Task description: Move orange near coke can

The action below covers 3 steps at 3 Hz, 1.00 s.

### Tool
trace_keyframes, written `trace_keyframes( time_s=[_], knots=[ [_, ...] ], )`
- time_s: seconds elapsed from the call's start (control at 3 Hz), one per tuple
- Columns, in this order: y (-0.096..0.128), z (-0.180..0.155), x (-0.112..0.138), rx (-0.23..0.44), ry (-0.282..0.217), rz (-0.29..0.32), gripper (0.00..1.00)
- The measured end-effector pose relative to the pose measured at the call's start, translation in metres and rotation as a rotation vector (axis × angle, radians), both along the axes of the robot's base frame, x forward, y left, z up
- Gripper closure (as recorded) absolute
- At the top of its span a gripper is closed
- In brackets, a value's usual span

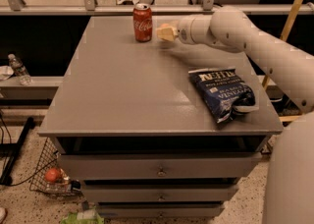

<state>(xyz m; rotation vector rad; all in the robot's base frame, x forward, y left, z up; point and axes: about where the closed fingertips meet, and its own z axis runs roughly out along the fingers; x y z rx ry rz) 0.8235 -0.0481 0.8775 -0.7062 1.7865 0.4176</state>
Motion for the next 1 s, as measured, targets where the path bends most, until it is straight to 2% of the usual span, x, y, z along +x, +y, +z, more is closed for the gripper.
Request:
trace_keyframes(
  time_s=[0.67,1.0],
  knots=[
    [0.027,-0.004,0.010,0.028,0.002,0.079,1.00],
    [0.038,-0.008,0.007,0.035,0.021,0.107,1.00]
  ],
)
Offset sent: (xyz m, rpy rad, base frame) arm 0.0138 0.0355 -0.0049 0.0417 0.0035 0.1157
